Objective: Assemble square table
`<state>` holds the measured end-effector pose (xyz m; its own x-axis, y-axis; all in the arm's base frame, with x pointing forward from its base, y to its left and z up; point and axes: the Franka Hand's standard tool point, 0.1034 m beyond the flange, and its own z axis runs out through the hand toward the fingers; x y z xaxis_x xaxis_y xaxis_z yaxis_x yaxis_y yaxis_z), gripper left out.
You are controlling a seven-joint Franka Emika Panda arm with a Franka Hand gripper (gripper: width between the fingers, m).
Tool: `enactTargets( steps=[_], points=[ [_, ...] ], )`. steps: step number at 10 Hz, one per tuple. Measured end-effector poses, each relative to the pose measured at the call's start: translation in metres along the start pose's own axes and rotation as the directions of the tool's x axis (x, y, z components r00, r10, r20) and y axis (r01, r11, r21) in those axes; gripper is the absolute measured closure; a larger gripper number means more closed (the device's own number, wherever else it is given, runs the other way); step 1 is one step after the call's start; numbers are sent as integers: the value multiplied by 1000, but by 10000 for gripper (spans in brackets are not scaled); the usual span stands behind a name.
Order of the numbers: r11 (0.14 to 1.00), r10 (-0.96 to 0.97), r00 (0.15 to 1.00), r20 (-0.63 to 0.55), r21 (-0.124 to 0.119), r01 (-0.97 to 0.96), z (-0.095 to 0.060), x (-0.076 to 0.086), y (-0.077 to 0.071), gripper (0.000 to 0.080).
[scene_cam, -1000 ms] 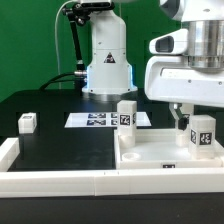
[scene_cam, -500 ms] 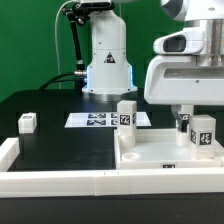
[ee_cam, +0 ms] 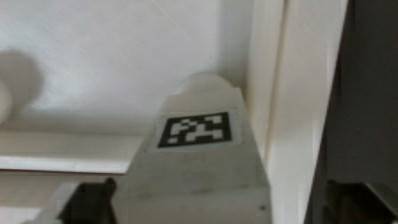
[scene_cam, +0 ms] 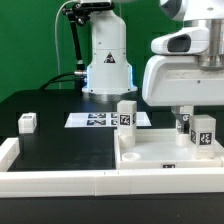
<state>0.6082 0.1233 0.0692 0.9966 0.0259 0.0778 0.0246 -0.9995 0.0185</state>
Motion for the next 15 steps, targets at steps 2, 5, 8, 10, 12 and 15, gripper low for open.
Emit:
enactTargets(
  steps=[2,5,8,10,12,15],
  points=[
    [1000,1,1000,0,0,-1,0,0,1,399],
    [999,51,999,0,1,-51,0,0,1,509],
    [964,267,964,-2,-6,-267,0,1,9,509],
    [898,440,898,-5,-16,-440,0,1,16,509],
    [827,562,827,-11,-26,-562,0,1,25,494],
    [720,692,721,-26,-41,-692,0,-1,35,485]
  ],
)
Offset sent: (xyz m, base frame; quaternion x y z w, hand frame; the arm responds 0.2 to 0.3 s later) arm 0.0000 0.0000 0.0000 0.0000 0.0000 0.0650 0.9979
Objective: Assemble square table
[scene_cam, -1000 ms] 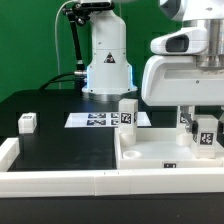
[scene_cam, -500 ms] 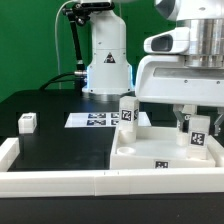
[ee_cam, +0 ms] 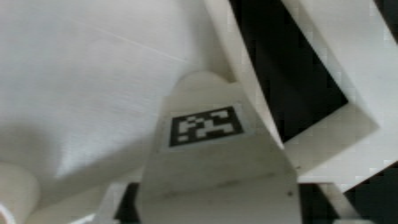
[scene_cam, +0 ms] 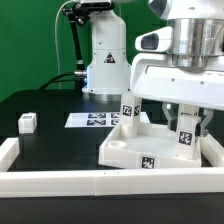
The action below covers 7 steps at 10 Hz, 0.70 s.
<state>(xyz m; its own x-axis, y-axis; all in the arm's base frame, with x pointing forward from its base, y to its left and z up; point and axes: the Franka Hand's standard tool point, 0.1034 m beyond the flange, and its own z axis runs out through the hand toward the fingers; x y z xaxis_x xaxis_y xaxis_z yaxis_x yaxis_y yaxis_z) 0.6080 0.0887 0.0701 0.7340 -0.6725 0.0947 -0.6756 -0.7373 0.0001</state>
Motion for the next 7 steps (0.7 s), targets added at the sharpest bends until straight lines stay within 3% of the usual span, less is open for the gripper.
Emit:
enactTargets(
  steps=[3,4,5,6,7],
  points=[
    [999,30,1000,0,-10,-30,0,2,3,458],
    [1000,30,1000,1,-9,-30,0,1,3,244],
    [1000,14,1000,1,-6,-14,-1,0,1,244],
    [1000,-4,1000,-1,0,4,-5,-1,-1,176],
    [1000,-19,1000,-1,3,19,-7,-2,-1,157]
  ],
)
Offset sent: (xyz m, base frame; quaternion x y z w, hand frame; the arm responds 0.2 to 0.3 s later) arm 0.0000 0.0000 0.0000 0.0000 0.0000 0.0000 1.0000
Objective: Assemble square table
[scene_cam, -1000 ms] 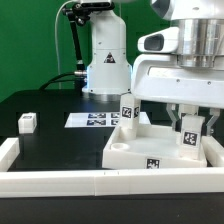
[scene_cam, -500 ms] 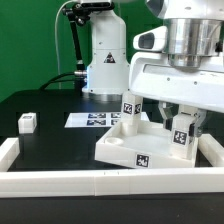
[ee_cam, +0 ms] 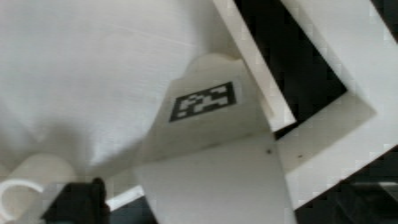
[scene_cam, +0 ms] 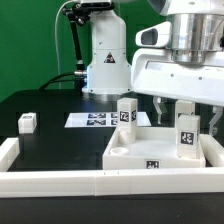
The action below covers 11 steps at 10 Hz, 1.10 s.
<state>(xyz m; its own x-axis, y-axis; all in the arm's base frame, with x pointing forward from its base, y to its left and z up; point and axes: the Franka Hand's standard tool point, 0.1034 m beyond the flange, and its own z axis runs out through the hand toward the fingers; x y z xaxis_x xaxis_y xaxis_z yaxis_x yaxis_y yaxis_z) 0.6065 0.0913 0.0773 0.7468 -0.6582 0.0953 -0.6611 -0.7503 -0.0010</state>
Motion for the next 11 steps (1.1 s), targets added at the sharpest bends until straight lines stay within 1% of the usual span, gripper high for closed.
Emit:
enactTargets(
  steps=[1,2,3,4,5,6,7,9,10,11],
  points=[
    [1000,-7,1000,1,4,7,-4,0,1,151],
    [999,-39,999,2,14,39,-13,-1,3,151],
    [996,-83,997,4,30,83,-27,-2,10,150],
    [984,-174,985,-7,45,174,-35,3,23,150],
    [972,-228,974,-16,49,228,-38,11,39,150],
    [967,-248,969,-19,48,249,-40,20,50,150],
    [967,-251,968,-19,44,251,-38,28,61,150],
    [965,-257,966,-18,44,258,-38,25,58,150],
    [966,-256,967,-18,44,256,-37,25,58,150],
    [939,-339,940,-27,42,340,-36,29,63,150]
  ],
)
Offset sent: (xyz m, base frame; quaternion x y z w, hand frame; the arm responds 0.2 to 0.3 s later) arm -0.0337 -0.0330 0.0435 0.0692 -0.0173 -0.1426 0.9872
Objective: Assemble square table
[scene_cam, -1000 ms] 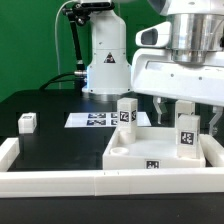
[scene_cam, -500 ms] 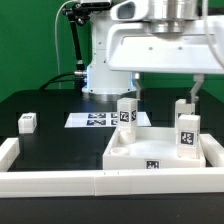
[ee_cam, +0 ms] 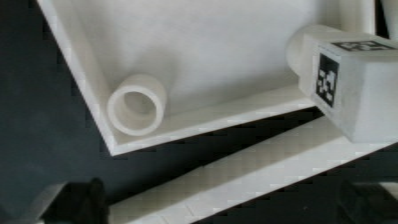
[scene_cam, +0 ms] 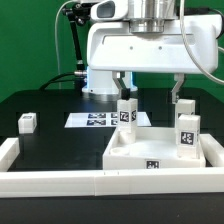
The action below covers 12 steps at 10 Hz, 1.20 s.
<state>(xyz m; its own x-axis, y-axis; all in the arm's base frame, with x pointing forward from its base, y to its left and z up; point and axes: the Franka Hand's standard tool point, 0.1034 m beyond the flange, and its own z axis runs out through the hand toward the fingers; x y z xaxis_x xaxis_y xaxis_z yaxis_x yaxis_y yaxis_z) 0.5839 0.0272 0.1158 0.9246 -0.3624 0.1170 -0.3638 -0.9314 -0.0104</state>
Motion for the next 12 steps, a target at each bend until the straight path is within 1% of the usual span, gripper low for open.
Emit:
enactTargets(
  steps=[1,3,4,5,7,8,10,11,12],
  points=[
    [995,-96,995,-8,3,96,3,4,16,150],
    [978,-208,978,-9,-3,208,3,5,46,150],
    [973,-231,973,-9,-11,231,5,5,66,150],
    [976,-218,976,-11,-16,218,4,10,79,150],
    [975,-222,975,-10,-16,221,5,9,77,150],
    [976,-219,976,-9,-17,219,5,10,80,150],
    [974,-225,974,0,-25,225,7,14,99,150],
    [967,-253,967,41,-26,254,11,16,114,150],
    [961,-275,960,58,-29,277,15,12,134,150]
  ],
)
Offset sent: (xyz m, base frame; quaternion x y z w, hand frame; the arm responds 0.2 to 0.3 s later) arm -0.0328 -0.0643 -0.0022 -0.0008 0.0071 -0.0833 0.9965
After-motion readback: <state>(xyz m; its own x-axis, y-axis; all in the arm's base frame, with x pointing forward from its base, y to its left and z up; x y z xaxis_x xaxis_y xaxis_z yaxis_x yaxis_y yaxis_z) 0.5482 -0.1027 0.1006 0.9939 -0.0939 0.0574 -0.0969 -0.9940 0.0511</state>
